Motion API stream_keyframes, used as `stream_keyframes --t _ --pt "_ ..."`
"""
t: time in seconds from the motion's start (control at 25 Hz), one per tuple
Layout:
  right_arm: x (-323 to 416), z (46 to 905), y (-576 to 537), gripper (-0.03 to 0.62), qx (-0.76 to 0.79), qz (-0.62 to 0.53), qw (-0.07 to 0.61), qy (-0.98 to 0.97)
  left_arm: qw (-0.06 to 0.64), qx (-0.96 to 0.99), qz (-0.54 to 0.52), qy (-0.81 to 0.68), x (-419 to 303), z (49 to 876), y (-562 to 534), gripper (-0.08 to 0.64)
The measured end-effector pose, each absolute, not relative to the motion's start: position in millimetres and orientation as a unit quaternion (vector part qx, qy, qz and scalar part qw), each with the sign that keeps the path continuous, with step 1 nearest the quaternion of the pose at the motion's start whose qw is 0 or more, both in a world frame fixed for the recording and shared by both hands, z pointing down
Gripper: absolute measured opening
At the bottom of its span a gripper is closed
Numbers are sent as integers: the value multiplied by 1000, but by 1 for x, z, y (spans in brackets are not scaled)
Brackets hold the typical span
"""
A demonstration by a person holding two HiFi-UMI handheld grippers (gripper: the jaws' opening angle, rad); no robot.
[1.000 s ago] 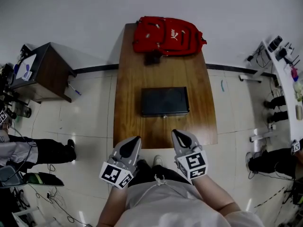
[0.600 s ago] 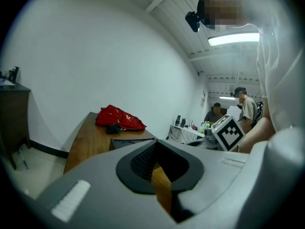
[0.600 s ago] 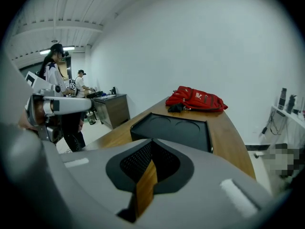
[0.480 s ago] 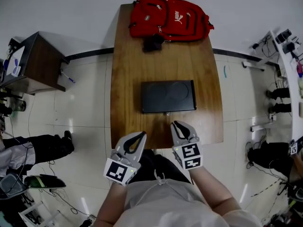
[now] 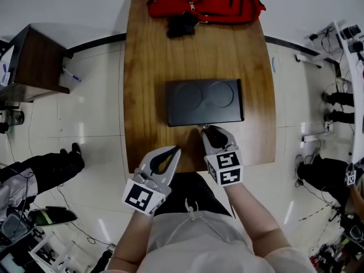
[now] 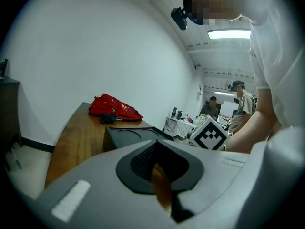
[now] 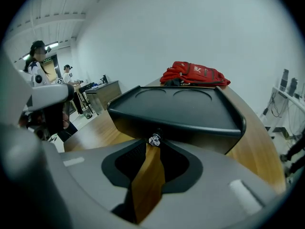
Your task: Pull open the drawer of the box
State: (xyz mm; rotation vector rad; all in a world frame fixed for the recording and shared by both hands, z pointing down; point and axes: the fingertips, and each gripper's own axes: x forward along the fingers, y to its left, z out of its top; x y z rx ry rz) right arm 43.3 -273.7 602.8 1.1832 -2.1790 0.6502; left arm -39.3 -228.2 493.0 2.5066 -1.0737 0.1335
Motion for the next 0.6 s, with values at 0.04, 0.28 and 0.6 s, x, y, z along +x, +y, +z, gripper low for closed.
stream_keyframes --t 0.04,0.28,0.6 --pt "42 605 -274 84 443 243 287 -814 206 899 48 -384 -39 495 -228 6" --pt "43 610 -278 77 456 260 284 -802 209 896 52 -388 -44 499 -228 6" --pt "45 611 -273 72 454 264 280 -804 210 896 62 -386 -49 501 -212 6"
